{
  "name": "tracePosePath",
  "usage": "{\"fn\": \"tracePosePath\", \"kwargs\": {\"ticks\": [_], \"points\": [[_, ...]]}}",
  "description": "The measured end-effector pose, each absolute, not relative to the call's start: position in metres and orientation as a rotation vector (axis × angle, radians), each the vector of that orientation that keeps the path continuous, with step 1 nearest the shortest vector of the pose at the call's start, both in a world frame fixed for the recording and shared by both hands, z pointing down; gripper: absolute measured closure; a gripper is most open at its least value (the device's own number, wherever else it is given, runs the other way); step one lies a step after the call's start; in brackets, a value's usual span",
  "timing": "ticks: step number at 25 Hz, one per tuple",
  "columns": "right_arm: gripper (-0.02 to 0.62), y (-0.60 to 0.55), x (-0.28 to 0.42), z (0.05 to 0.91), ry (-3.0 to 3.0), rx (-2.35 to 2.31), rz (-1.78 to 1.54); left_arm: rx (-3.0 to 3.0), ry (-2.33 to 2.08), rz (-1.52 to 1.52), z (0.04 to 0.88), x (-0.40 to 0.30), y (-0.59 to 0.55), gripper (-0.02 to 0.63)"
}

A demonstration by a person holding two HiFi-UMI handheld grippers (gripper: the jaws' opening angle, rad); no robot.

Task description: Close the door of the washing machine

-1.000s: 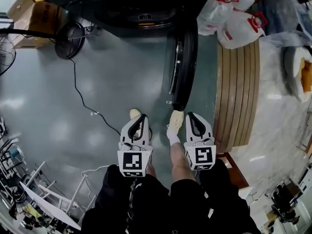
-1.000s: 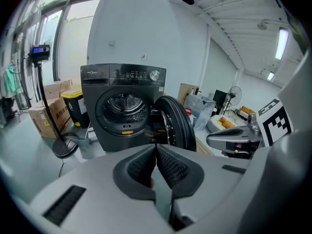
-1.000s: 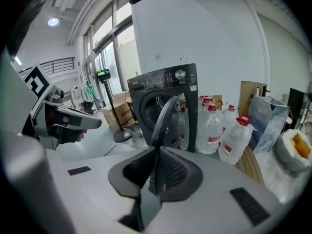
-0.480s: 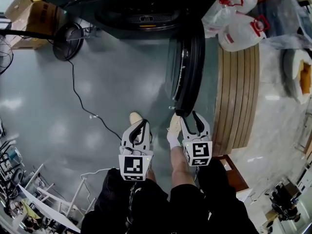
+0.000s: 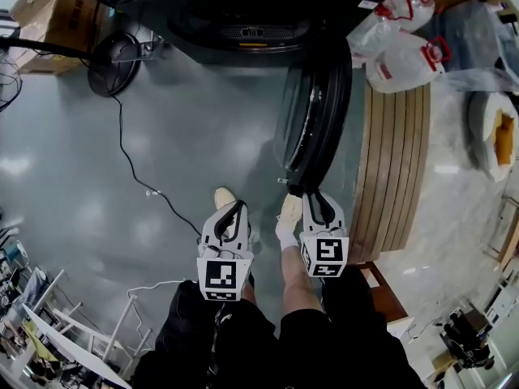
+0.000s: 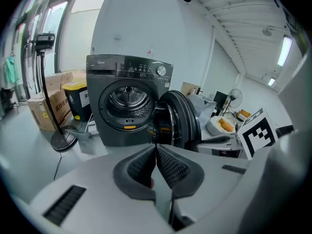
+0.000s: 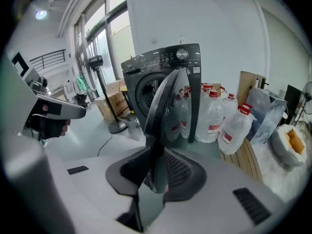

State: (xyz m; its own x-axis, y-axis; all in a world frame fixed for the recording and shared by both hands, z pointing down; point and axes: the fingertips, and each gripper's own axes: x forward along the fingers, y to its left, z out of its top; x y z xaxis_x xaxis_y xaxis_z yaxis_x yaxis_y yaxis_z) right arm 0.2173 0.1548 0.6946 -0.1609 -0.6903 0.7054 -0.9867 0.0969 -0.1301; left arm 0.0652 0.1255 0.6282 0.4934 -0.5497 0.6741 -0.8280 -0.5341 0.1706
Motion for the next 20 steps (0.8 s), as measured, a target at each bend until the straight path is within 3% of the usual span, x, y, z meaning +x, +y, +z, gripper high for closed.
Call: {"fn": "tracePosePath", "kwargs": {"ticks": [20], "points": [[0.485,0.100,0.113,0.693,-1.904,1.666,0.867,2.201,-1.272,0.687,0.622,-0.047,0.068,0.580]]}}
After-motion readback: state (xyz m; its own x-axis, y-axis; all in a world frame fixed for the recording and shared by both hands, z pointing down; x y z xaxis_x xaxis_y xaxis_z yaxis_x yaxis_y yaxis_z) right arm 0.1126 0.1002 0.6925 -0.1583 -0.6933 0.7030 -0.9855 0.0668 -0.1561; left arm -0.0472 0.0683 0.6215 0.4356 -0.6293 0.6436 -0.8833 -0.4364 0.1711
